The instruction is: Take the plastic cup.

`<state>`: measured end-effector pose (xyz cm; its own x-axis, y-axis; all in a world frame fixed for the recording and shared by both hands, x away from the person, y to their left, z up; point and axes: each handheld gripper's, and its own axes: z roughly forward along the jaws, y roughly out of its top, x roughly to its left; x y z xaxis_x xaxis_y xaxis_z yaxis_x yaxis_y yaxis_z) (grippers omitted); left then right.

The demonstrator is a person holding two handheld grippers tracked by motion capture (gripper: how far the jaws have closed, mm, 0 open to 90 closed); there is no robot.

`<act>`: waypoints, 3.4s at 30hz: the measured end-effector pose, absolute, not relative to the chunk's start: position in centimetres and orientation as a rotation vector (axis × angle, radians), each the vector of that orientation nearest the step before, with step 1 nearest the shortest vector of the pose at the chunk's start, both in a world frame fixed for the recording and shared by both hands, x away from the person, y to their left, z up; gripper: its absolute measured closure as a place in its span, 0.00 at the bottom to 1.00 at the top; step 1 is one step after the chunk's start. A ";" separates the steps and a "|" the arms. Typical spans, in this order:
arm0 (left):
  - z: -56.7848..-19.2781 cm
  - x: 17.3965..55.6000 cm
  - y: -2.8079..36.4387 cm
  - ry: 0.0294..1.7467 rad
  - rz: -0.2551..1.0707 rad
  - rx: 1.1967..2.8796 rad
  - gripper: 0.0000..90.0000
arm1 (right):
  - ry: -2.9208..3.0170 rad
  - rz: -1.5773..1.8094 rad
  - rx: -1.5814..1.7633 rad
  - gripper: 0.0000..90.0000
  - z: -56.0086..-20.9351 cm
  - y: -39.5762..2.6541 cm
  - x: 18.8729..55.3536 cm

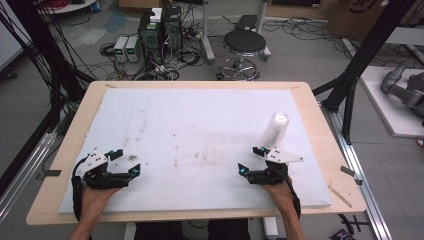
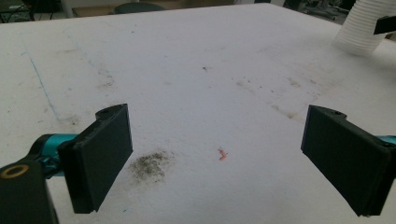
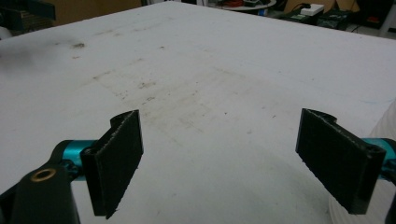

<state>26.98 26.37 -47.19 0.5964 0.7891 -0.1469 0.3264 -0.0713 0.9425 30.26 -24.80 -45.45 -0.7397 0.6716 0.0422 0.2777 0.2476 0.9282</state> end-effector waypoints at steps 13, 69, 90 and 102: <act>-47.2 27.2 26.3 0.944 0.475 1.669 0.10 | 2.239 1.517 0.776 0.17 -43.5 -23.0 29.7; -47.2 27.4 26.1 0.938 0.451 1.705 0.10 | 2.125 1.373 0.763 0.17 -26.6 -30.1 33.0; -47.2 27.6 26.2 0.942 0.429 1.706 0.10 | 2.398 1.177 0.814 0.17 -26.4 -31.7 36.6; -47.2 27.6 26.2 0.940 0.424 1.707 0.10 | 2.506 1.092 0.827 0.16 -29.1 -30.8 37.9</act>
